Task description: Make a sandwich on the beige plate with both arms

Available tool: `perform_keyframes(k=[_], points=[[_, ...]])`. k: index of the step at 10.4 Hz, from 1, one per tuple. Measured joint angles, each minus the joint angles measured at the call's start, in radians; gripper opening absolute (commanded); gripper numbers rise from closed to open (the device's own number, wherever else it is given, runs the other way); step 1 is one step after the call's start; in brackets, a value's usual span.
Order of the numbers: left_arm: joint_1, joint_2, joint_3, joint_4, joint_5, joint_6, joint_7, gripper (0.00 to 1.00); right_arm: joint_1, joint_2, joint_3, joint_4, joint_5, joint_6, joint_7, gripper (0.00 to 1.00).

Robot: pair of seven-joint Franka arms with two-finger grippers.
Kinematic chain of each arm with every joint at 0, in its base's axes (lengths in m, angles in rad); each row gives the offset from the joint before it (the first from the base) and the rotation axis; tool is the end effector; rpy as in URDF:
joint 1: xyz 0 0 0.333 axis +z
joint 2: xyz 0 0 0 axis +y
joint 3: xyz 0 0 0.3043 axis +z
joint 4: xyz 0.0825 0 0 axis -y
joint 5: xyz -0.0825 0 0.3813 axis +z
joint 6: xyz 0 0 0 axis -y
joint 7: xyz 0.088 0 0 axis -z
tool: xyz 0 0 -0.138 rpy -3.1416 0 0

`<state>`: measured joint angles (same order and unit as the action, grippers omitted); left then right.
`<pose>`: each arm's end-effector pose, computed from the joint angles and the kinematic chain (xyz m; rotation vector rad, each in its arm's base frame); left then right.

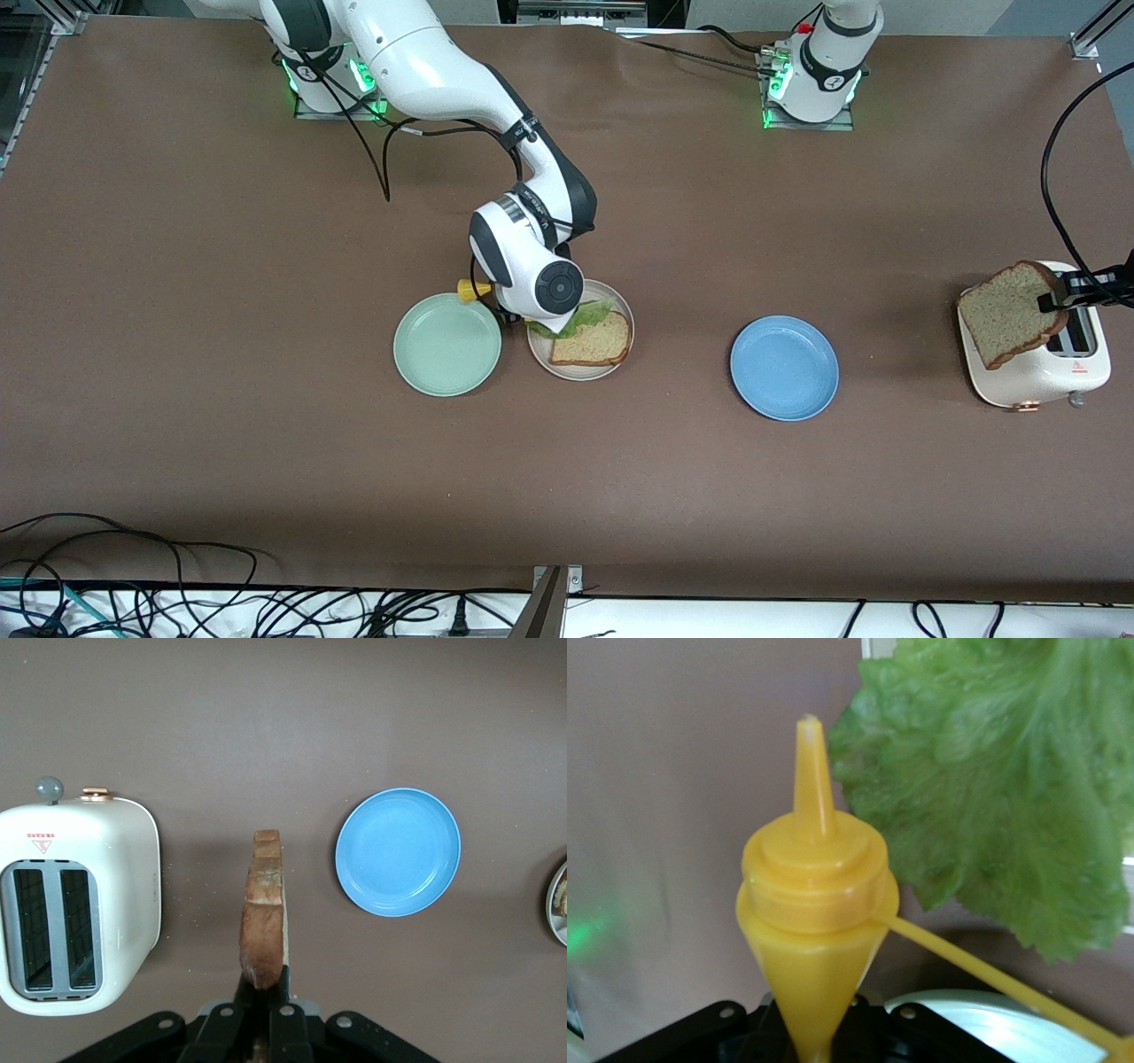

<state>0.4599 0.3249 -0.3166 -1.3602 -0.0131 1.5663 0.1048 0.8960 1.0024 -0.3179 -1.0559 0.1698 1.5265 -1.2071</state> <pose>0.6220 0.1142 0.4950 3.0126 0.0746 -0.1328 0.5283 0.4397 0.1752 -1.8463 -2.3819 0.7774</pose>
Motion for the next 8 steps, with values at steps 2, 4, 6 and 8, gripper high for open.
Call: perform_keyframes(k=[2,4,6,8], points=[[-0.001,0.0,-0.001,0.001,0.0,0.0,0.0,0.0,-0.005,-0.004,-0.001,0.012,0.001,0.0,0.001,0.0],[-0.002,0.0,-0.002,0.001,0.0,0.0,0.0,0.0,-0.017,-0.023,-0.005,0.019,0.002,-0.001,0.002,0.0],[-0.003,0.0,-0.003,0.001,0.0,0.0,0.0,0.0,-0.041,-0.055,-0.007,0.017,0.011,-0.004,0.01,0.0],[-0.003,0.0,-0.003,0.001,0.0,-0.001,0.0,0.0,-0.07,-0.103,-0.009,-0.002,0.029,-0.001,0.029,0.0]])
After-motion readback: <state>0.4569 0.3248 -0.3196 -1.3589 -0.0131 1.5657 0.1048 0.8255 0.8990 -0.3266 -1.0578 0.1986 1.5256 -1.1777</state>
